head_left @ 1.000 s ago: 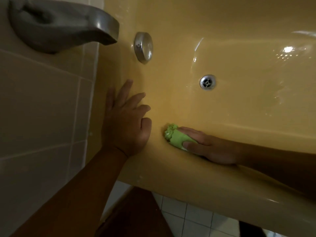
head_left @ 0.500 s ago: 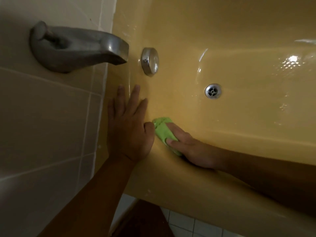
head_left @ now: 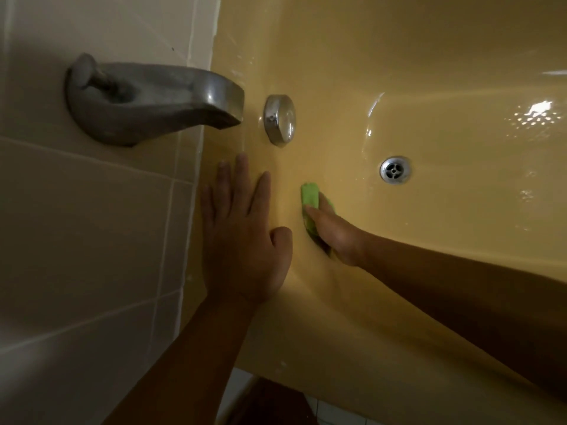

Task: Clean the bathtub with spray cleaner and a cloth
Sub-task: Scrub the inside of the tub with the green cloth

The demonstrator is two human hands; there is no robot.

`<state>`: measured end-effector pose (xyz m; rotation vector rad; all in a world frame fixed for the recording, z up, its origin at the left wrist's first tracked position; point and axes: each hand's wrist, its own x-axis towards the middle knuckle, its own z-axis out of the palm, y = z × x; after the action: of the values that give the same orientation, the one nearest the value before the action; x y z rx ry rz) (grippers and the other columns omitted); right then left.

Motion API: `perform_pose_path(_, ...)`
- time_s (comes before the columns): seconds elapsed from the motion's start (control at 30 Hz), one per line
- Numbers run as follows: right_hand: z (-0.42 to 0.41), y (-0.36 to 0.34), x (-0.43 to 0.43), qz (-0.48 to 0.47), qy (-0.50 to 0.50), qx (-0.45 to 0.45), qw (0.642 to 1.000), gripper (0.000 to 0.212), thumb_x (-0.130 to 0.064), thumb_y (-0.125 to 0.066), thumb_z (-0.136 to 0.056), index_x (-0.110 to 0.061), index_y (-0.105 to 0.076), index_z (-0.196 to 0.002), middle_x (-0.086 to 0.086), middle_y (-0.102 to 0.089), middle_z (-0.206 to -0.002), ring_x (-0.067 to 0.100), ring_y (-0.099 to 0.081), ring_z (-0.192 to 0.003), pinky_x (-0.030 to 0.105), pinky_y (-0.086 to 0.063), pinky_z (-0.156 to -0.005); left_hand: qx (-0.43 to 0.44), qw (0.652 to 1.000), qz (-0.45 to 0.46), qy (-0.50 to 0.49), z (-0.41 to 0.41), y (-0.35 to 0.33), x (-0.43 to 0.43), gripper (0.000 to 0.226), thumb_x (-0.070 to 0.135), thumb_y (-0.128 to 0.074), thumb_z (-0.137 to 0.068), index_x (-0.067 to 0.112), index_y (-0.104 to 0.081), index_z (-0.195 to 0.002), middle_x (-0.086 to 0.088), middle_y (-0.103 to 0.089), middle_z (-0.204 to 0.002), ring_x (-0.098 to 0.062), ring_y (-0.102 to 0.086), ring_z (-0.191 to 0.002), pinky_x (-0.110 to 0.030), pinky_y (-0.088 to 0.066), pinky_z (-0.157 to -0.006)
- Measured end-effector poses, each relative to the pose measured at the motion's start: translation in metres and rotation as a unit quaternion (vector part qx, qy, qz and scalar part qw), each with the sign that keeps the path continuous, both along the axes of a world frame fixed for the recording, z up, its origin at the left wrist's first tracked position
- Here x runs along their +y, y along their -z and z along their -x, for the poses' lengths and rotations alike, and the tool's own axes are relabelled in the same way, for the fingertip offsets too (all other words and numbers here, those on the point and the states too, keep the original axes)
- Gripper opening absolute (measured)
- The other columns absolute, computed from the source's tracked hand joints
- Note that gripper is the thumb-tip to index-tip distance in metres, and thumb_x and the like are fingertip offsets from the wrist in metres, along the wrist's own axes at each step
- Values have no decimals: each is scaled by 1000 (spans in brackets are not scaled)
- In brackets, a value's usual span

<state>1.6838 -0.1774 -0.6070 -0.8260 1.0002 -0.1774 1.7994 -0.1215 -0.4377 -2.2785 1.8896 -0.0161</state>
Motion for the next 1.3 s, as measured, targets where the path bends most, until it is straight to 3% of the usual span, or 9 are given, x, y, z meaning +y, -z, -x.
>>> perform_pose_path(0.23,16,-25,11,160,-85,-75,981,60,-58,-28,-109,-44,1,-160,-23,4,-168,-2,6,-154,33,0,-129,-9,1000,6,-7,-3,1,-14,86,30,-45,-82,15,-22,-164,-13,-7,-173,-31,-1,-160,-59,-15,-125)
perform_pose_path(0.47,6,48,-1,35,-71,143,987,65,-59,-25,-108,-38,1,-165,-3,9,-174,37,-4,-159,52,-5,-128,-40,999,27,26,-15,6,-43,89,28,-40,-78,9,-23,-163,-13,-13,-172,-33,-9,-159,-59,-16,-125)
perform_pose_path(0.63,-17,0,-12,126,8,-4,992,78,-81,-40,-90,-61,-3,-155,-8,-9,-173,24,-15,-159,51,-19,-128,-37,998,44,17,-19,7,-63,89,28,-46,-79,10,-23,-163,-13,-28,-167,-33,-25,-152,-59,-20,-124)
perform_pose_path(0.73,-19,-48,-9,256,-19,-33,966,67,-54,-34,-109,-43,1,-164,-12,9,-173,3,14,-157,29,-1,-126,-14,998,59,9,-23,7,-73,81,28,-46,-87,12,-25,-163,-15,-38,-162,-35,-32,-147,-57,-25,-122)
perform_pose_path(0.83,-19,-41,-17,292,-6,-55,955,65,-47,-36,-110,-40,-3,-165,-14,11,-172,-4,17,-154,24,2,-125,5,998,70,9,-28,9,-81,72,27,-44,-95,19,-26,-164,-10,-23,-170,-33,-26,-153,-56,-25,-122)
perform_pose_path(1.03,-33,62,-50,61,71,107,990,79,-67,-35,-96,-40,-6,-164,1,-6,-174,35,-18,-157,58,-19,-126,-1,997,67,29,-36,15,-88,69,32,-41,-100,24,-21,-165,-7,-9,-174,-30,-5,-160,-52,-17,-127)
perform_pose_path(1.13,-42,52,-46,14,83,97,992,80,-70,-34,-93,-46,-4,-162,0,-8,-174,34,-21,-155,60,-18,-126,-13,996,81,45,-38,17,-91,66,30,-43,-101,20,-25,-164,-11,-12,-173,-32,-8,-160,-51,-15,-128)
perform_pose_path(1.2,-41,10,-29,72,83,47,993,77,-72,-38,-95,-49,-5,-161,-3,-10,-174,24,-23,-153,54,-16,-128,-2,993,98,60,-38,18,-94,62,28,-44,-103,16,-31,-162,-15,-17,-171,-35,-12,-159,-55,-20,-125)
perform_pose_path(1.3,-22,-50,5,214,23,-32,976,60,-59,-28,-107,-54,7,-156,-22,14,-170,-3,14,-154,22,4,-124,0,990,114,80,-39,20,-97,56,26,-45,-106,12,-37,-159,-20,-20,-169,-38,-15,-158,-57,-21,-124)
